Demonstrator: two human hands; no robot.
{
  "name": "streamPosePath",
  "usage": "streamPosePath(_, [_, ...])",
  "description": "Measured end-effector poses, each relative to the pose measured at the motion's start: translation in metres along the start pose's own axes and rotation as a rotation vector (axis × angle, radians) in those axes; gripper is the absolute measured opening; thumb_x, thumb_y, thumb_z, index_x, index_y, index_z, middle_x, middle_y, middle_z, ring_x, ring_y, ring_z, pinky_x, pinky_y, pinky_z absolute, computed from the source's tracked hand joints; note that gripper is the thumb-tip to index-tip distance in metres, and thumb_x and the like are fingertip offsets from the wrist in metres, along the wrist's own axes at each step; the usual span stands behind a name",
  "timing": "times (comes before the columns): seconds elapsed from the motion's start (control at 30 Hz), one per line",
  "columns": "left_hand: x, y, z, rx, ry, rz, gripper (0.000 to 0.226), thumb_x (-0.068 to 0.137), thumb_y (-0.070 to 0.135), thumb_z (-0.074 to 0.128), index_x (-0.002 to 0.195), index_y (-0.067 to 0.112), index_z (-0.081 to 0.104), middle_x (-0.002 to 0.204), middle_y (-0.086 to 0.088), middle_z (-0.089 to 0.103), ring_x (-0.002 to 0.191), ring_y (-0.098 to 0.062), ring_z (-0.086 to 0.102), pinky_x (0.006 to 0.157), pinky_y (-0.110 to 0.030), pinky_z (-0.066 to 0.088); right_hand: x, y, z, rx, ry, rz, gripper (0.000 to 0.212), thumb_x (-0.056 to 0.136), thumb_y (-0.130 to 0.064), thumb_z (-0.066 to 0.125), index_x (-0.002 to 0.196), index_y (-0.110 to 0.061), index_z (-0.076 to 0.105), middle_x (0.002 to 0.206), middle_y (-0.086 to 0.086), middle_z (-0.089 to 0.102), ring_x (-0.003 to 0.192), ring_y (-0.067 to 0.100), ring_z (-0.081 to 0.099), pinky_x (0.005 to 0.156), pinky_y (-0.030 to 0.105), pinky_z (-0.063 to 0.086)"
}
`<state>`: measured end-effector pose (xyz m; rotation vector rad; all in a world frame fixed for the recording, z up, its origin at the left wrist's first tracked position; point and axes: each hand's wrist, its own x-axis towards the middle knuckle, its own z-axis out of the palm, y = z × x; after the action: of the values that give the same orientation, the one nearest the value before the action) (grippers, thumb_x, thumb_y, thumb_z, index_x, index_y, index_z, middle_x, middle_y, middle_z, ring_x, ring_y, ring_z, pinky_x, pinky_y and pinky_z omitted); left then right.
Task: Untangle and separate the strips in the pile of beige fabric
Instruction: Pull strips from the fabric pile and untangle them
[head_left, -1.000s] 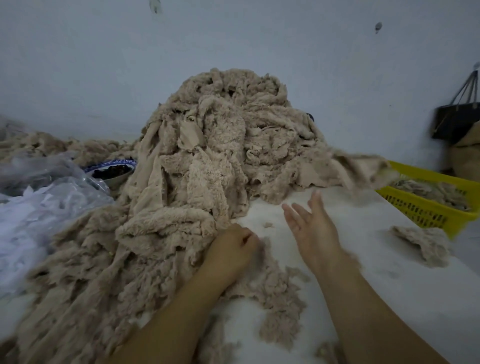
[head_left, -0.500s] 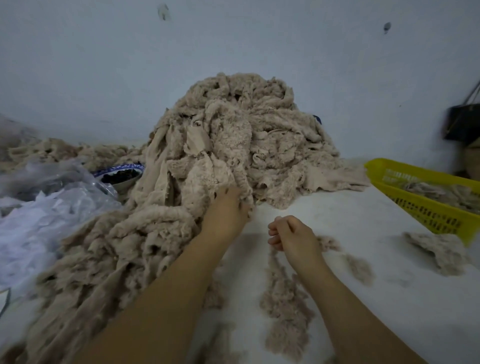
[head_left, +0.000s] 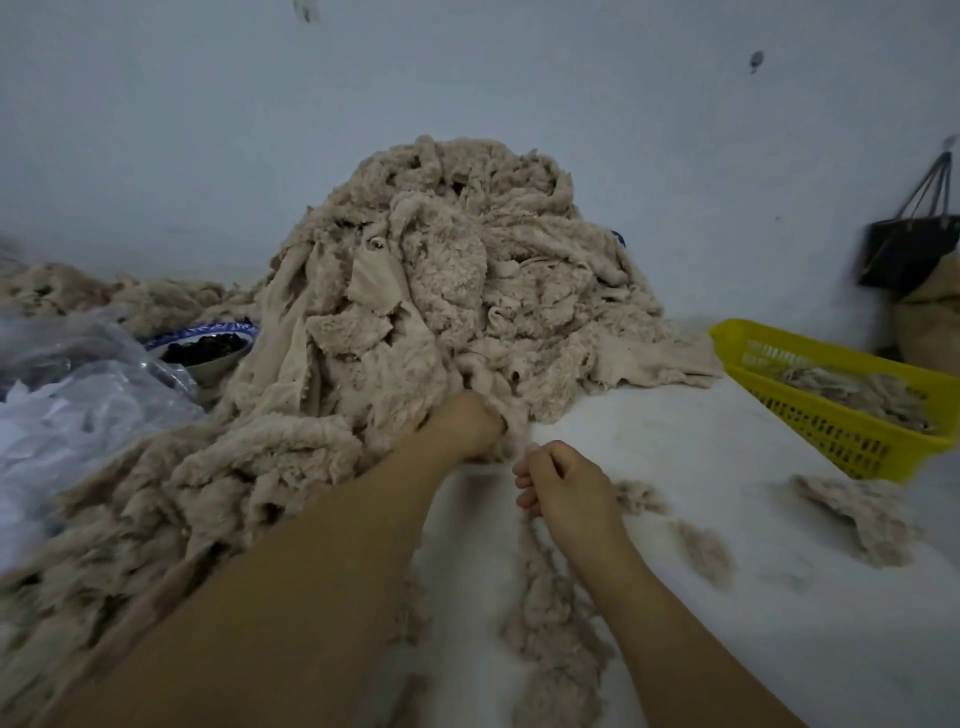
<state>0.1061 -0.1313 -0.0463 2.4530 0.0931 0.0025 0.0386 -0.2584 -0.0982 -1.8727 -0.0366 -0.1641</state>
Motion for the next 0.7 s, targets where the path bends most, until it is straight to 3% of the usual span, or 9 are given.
streamPosePath(0.07, [-0.021,0.001,0.014,-0.032,-0.02,0.204,0.019,0.099,0.013,0.047,0.097,0.005,0.064,0.096,-0.014,0.068,0.094,-0.032,0.063,0.078,-0.03,0.051,0.003,-0.002,-0.002,0.053,0.057,0.037,0.027,0.103,-0.033,0.045,0.092,-0.015,0.062,0.088,0.004,0.067,0.082,0.022,0.066,0.077,0.039,0.057])
streamPosePath(0.13, [-0.05,0.004,0.025,-0.116,0.032,0.387,0.017,0.099,0.013,0.049,0.091,0.011,0.064,0.086,-0.001,0.064,0.084,-0.019,0.059,0.07,-0.021,0.045,0.004,-0.006,-0.005,0.202,0.117,0.106,0.03,0.102,-0.045,0.045,0.102,-0.017,0.058,0.1,0.007,0.066,0.093,0.024,0.065,0.086,0.045,0.055])
streamPosePath(0.2, [-0.071,0.001,0.025,-0.137,0.153,0.56,0.015,0.099,0.015,0.052,0.095,0.012,0.066,0.089,0.002,0.063,0.083,-0.009,0.055,0.072,-0.017,0.041,0.005,-0.01,-0.009,0.397,0.093,0.165,0.033,0.099,-0.052,0.049,0.103,-0.022,0.061,0.102,0.005,0.069,0.095,0.021,0.067,0.082,0.041,0.056])
streamPosePath(0.3, [-0.095,-0.01,0.021,-0.155,0.198,0.67,0.013,0.1,0.017,0.053,0.096,0.014,0.065,0.092,0.004,0.06,0.084,-0.005,0.052,0.073,-0.012,0.039,-0.001,-0.016,-0.011,0.528,-0.073,0.217,0.033,0.101,-0.037,0.052,0.088,-0.017,0.074,0.09,0.011,0.075,0.085,0.024,0.073,0.071,0.036,0.059])
streamPosePath(0.43, [-0.111,-0.03,0.026,-0.135,0.197,0.636,0.015,0.101,0.02,0.052,0.087,0.018,0.056,0.085,0.013,0.05,0.077,0.0,0.047,0.068,-0.016,0.035,-0.006,-0.022,-0.004,0.368,-0.018,0.2,0.051,0.101,-0.047,0.048,0.098,-0.002,0.072,0.093,0.018,0.074,0.09,0.031,0.072,0.085,0.046,0.057])
streamPosePath(0.5, [-0.11,-0.036,0.028,-0.152,0.191,0.583,0.023,0.102,0.026,0.05,0.079,0.026,0.05,0.078,0.014,0.049,0.074,0.003,0.049,0.066,-0.013,0.035,-0.005,-0.03,-0.006,0.514,0.059,0.202,0.051,0.101,-0.049,0.045,0.096,-0.005,0.071,0.089,0.016,0.074,0.083,0.027,0.072,0.074,0.041,0.059])
streamPosePath(0.57, [-0.107,-0.035,0.027,-0.382,0.151,0.387,0.03,0.102,0.037,0.048,0.074,0.029,0.054,0.074,0.013,0.06,0.073,0.001,0.057,0.07,-0.018,0.044,-0.008,-0.038,-0.011,0.66,0.031,0.173,0.048,0.102,-0.048,0.043,0.085,-0.012,0.069,0.072,0.007,0.073,0.063,0.016,0.071,0.054,0.028,0.055])
streamPosePath(0.63, [-0.102,-0.034,0.027,-0.688,0.058,0.159,0.031,0.103,0.04,0.045,0.084,0.025,0.065,0.085,0.006,0.072,0.084,-0.013,0.069,0.08,-0.029,0.054,-0.015,-0.045,-0.008,0.715,-0.1,0.169,0.048,0.103,-0.046,0.042,0.084,-0.009,0.066,0.059,0.002,0.067,0.05,0.011,0.064,0.044,0.023,0.048])
streamPosePath(0.7, [-0.099,-0.035,0.024,-0.802,0.049,0.046,0.021,0.103,0.028,0.047,0.095,0.021,0.065,0.092,-0.005,0.073,0.083,-0.014,0.07,0.077,-0.028,0.055,-0.023,-0.05,0.0,0.785,-0.272,0.239,0.043,0.101,-0.042,0.047,0.09,-0.005,0.065,0.058,0.005,0.064,0.046,0.013,0.058,0.041,0.023,0.045])
